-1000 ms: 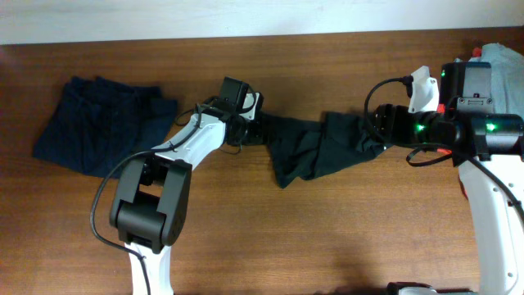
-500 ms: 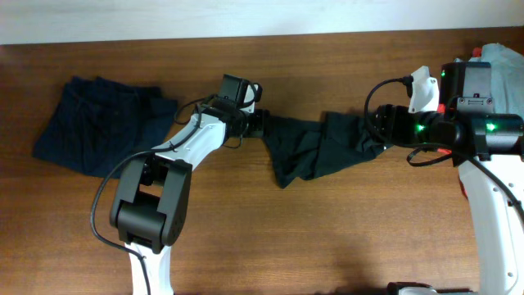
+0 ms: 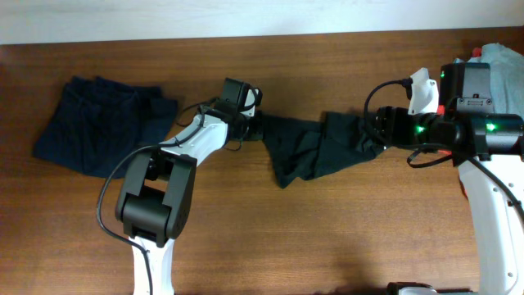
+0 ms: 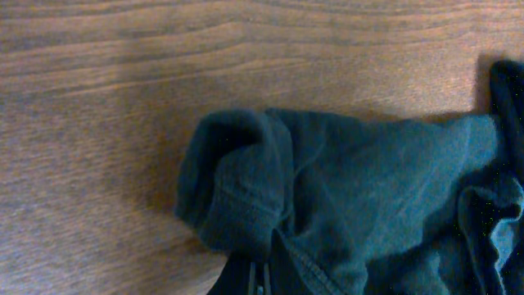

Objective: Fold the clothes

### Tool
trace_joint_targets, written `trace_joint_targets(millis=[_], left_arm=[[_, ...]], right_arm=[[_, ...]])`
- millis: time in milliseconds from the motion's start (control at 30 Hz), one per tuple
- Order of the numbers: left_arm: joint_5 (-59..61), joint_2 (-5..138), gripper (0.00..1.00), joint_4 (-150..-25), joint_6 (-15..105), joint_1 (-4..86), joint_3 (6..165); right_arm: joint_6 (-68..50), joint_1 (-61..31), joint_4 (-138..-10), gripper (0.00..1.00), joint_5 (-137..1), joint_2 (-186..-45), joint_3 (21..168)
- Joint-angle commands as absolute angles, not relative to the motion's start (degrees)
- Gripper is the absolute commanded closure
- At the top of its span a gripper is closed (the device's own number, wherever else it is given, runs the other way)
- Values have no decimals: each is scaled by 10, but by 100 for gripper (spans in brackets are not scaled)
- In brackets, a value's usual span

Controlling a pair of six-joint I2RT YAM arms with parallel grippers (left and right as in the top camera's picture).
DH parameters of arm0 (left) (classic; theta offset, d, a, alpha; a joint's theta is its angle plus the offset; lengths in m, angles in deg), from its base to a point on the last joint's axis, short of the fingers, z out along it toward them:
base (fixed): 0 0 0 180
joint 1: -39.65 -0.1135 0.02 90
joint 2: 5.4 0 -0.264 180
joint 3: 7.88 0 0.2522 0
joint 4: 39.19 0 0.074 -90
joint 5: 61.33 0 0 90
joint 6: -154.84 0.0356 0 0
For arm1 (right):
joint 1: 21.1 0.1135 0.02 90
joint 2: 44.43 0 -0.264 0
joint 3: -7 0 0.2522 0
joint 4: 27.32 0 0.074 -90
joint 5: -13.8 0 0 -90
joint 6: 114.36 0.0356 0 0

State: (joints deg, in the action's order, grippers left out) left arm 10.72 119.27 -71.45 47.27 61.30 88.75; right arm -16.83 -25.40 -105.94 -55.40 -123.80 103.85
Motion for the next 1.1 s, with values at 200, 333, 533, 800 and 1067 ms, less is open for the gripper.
trace_joint_targets(millis=[200,333,533,800,1067], left_arm=[[112,1087,100,-920,550,542,1019],[166,1022,99,-977,588,535,1053],[200,963,99,-1014,616,535,1053],[148,880,99,-1025,620,550,1089],[104,828,100,-992,657,630,1196]], right_arm=[[-171,-252,-1058,28,-564,-1243,1042],[-177,-252,-1054,39,-563,-1252,1042],[-197,-227,-1047,54,-552,-1297,1042],[-196,-176,-1003,60,-544,-1372,1042],[-197,-177,-1000,60,-542,-1370,1042]])
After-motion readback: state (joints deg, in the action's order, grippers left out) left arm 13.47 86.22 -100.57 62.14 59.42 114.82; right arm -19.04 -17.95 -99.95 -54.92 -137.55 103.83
